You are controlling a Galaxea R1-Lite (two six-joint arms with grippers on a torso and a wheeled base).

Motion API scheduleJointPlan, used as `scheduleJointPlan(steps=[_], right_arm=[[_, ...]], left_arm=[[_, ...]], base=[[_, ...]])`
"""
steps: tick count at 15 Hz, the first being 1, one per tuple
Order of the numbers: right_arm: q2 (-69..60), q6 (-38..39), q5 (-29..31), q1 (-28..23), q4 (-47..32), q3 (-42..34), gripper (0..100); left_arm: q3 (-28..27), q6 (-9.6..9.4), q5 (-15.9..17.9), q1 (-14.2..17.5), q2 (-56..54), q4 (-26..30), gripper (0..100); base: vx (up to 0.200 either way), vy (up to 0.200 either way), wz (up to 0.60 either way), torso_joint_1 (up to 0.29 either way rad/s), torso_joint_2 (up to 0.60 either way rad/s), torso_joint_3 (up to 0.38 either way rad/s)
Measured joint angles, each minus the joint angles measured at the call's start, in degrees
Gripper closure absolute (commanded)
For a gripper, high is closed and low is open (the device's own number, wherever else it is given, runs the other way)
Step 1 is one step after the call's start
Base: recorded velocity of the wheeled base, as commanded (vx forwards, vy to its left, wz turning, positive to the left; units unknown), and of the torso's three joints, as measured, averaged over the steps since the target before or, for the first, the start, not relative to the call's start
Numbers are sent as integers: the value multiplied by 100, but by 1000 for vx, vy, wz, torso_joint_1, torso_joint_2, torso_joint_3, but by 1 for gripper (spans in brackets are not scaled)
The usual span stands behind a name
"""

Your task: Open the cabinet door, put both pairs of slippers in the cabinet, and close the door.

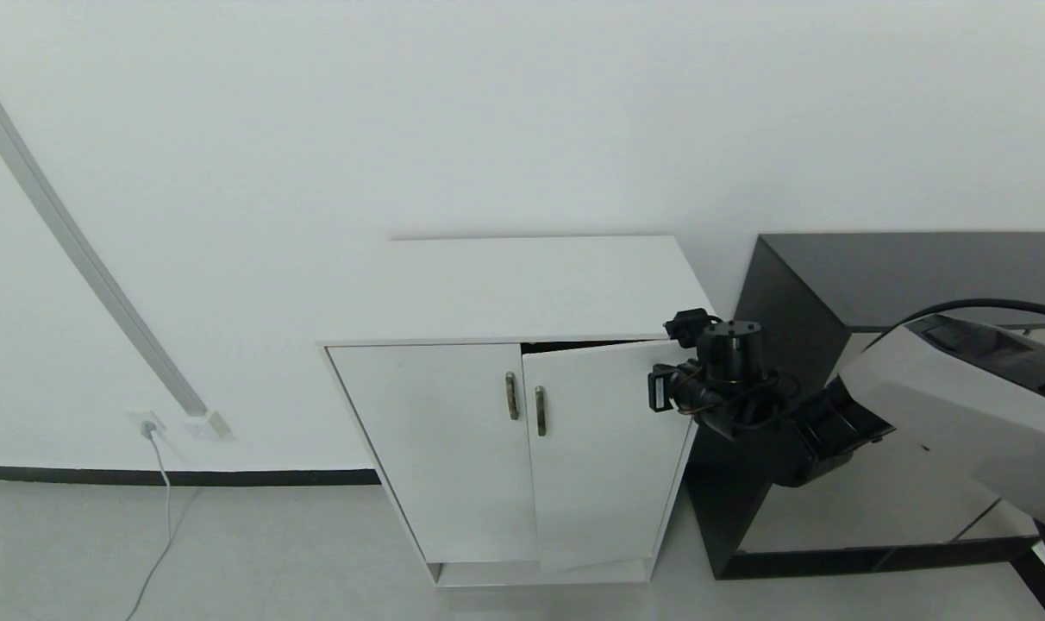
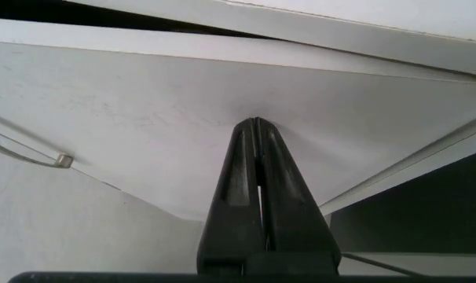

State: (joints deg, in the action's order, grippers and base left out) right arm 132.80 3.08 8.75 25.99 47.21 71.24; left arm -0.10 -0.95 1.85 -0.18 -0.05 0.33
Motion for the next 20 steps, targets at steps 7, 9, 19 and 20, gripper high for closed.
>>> scheduleJointPlan(steps=[7,9,19,20], right_arm=[[85,0,22,11,-191,318,100],[88,0,28,11,-191,334,100],[-113,93,52,7,-85,-90,100],[-246,93,60,7,0,-302,100]], left_arm=[[0,0,0,5,0,0,100],[0,-2,0,0,0,0,100],[0,-2,0,0,0,2,100],[0,0,-2,0,0,0,100]], base=[[0,0,0,0,0,0],[0,0,0,0,0,0],[0,0,0,0,0,0],[0,0,0,0,0,0]])
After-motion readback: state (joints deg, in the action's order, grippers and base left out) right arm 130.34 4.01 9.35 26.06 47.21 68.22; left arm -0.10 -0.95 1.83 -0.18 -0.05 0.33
